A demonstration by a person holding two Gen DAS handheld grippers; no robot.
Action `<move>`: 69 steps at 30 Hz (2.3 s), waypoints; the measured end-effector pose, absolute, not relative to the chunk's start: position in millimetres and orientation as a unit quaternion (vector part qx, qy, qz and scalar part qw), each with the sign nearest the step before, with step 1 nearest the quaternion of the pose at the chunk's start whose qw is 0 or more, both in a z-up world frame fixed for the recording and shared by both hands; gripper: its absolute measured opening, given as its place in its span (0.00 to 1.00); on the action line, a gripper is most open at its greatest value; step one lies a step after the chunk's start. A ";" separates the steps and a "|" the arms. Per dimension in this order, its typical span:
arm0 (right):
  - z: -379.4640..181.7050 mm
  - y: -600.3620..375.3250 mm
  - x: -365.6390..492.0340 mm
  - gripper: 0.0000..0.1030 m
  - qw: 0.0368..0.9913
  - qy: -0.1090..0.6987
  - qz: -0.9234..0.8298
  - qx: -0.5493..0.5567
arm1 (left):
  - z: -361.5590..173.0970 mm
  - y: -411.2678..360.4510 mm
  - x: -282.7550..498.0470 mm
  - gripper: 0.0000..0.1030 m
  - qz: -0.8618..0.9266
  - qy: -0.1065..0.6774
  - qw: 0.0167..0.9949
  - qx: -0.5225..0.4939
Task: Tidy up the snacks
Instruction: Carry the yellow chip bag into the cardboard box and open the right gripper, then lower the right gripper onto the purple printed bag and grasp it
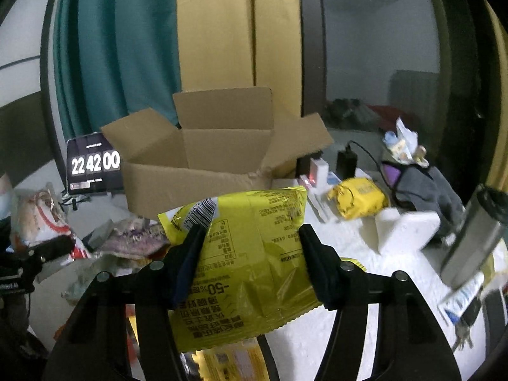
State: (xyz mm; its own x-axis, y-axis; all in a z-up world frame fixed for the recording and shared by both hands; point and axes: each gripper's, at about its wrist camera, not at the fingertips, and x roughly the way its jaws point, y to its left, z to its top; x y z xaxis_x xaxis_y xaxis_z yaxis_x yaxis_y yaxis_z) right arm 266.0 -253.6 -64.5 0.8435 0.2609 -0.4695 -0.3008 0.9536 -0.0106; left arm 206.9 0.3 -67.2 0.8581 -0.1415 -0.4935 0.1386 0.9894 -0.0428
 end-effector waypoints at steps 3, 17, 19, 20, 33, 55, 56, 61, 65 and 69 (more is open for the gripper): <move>-54.3 -244.2 277.0 0.62 0.960 0.230 0.156 -0.046 | -59.0 11.2 222.9 0.73 -0.062 0.242 0.968 0.005; -16.6 -199.7 344.0 0.62 0.963 0.184 0.186 -0.060 | -23.3 42.1 307.6 0.73 -0.044 0.193 0.980 0.016; -13.2 -194.0 355.3 0.62 0.964 0.180 0.189 -0.060 | -20.7 44.7 321.9 0.73 -0.047 0.193 0.980 0.014; -11.9 -191.8 360.6 0.62 0.964 0.178 0.190 -0.059 | -19.7 45.5 328.5 0.73 -0.048 0.192 0.980 0.015; -12.0 -175.7 430.3 0.62 0.964 0.187 0.187 -0.021 | -31.7 45.3 416.8 0.76 -0.045 0.224 0.973 0.012; -25.2 -153.3 471.5 0.79 0.966 0.202 0.159 -0.026 | -28.1 66.5 427.6 0.91 -0.030 0.225 0.974 -0.025; -24.2 -153.7 468.5 0.79 0.966 0.202 0.160 -0.027 | -27.2 67.4 423.9 0.91 -0.030 0.225 0.974 -0.025; -23.4 -151.7 449.3 0.79 0.964 0.203 0.168 -0.033 | -25.3 72.3 402.0 0.91 -0.027 0.222 0.974 -0.030; -26.6 -147.9 435.2 0.79 0.961 0.211 0.175 -0.036 | -27.2 78.3 380.4 0.91 -0.022 0.222 0.974 -0.034; -34.5 -145.4 419.2 0.79 0.956 0.224 0.183 -0.037 | -33.4 83.3 361.9 0.91 -0.020 0.224 0.974 -0.036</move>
State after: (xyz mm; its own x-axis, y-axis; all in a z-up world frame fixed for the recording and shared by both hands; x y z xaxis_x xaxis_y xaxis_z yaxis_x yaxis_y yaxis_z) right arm 419.2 -145.4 -34.5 0.8322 0.3342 -0.4424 -0.3670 0.9301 0.0123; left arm 361.9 83.3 -33.4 0.8991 -0.0545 -0.4343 0.0222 0.9966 -0.0790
